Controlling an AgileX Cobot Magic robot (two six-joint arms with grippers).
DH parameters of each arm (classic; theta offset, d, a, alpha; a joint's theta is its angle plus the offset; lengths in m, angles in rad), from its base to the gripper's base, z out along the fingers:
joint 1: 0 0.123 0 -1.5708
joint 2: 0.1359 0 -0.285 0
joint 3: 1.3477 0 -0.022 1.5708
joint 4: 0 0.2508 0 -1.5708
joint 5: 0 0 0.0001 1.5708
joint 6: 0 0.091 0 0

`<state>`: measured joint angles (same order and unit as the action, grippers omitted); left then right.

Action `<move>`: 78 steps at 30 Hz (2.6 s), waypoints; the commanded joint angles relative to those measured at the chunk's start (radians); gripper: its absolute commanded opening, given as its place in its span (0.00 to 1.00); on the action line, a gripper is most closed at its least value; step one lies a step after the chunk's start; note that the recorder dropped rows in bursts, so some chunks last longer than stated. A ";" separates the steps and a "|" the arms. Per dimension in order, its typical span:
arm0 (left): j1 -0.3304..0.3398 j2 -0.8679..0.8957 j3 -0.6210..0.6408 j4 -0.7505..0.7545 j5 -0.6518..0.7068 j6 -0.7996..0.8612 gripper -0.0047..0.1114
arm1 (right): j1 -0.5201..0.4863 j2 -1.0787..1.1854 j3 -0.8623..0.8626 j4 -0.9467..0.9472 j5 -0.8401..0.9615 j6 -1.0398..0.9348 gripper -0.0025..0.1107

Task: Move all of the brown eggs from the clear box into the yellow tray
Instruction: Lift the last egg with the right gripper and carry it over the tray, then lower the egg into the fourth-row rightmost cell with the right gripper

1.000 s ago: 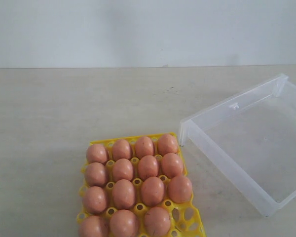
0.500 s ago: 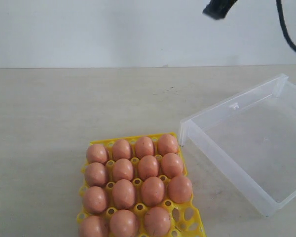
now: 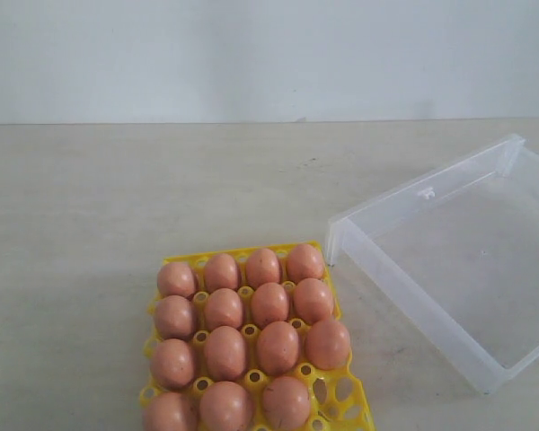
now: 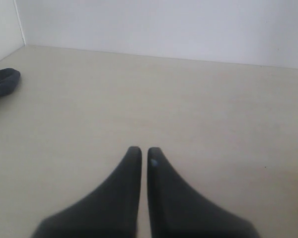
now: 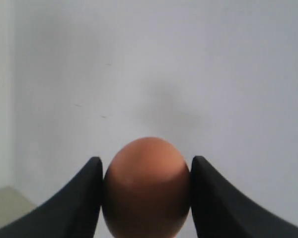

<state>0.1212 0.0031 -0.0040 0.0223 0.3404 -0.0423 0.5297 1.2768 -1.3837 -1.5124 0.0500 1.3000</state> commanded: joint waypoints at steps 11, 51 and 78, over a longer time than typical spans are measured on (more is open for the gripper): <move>-0.003 -0.003 0.004 0.000 -0.003 0.004 0.08 | 0.000 -0.013 0.526 0.667 -0.590 -0.286 0.02; -0.003 -0.003 0.004 0.000 -0.003 0.004 0.08 | 0.000 -0.008 1.254 1.095 -0.673 -0.876 0.02; -0.003 -0.003 0.004 0.000 -0.003 0.004 0.08 | 0.000 0.081 1.250 1.137 -0.741 -1.004 0.02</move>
<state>0.1212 0.0031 -0.0040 0.0223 0.3404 -0.0423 0.5297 1.3338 -0.1306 -0.3693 -0.6655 0.2955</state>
